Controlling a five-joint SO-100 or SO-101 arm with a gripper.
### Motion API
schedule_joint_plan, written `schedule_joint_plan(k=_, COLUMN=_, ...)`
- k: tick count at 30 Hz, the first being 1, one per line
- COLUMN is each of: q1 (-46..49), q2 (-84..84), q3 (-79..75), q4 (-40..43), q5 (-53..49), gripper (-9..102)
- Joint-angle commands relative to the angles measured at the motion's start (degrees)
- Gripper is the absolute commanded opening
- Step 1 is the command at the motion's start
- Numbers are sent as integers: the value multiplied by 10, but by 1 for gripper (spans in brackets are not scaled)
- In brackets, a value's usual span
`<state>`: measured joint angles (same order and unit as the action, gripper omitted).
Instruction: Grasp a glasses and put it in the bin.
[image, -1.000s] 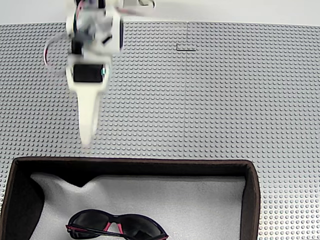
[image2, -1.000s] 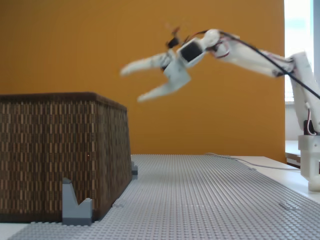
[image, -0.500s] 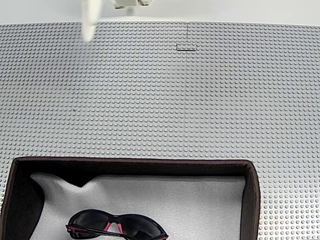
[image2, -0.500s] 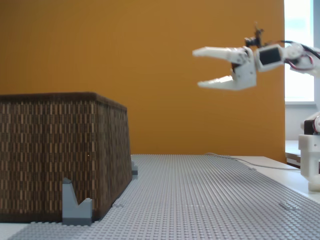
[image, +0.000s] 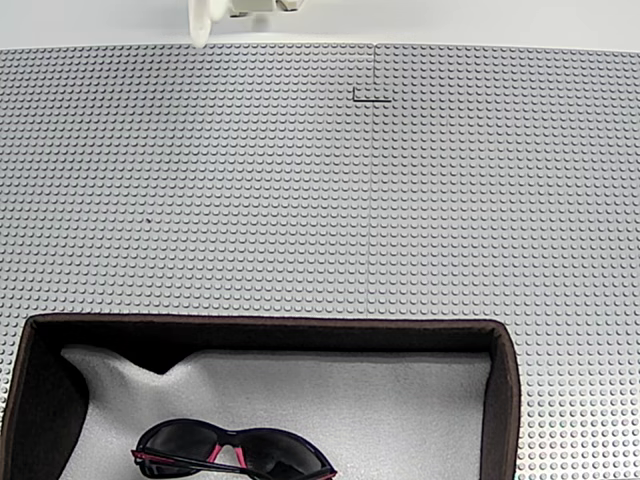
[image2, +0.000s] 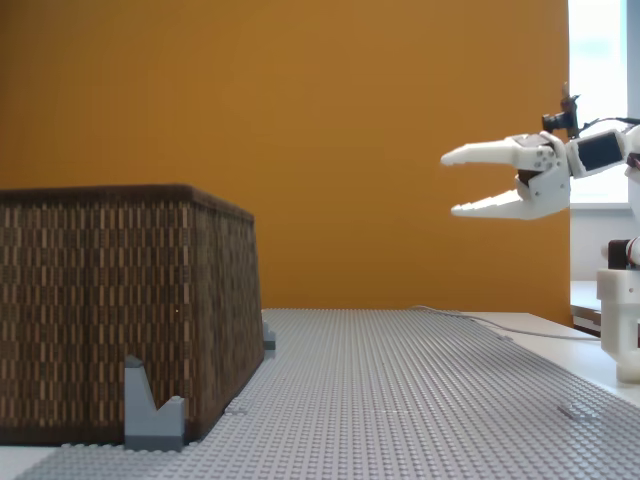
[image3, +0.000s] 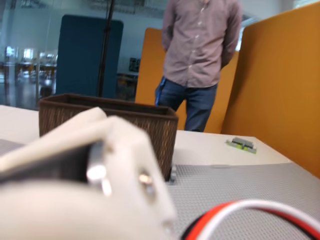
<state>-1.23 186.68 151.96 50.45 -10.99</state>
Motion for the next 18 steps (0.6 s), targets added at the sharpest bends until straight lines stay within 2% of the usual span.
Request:
schedule_joint_plan(k=1, q1=-8, q2=28, q3=1, q4=40, q5=-12, gripper=29)
schedule_joint_plan(k=7, q1=-7, q2=47, q3=3, q4=73, q5=-13, gripper=29)
schedule_joint_plan(k=18, q1=-4, q2=56, q3=4, q4=61, q5=-29, gripper=27)
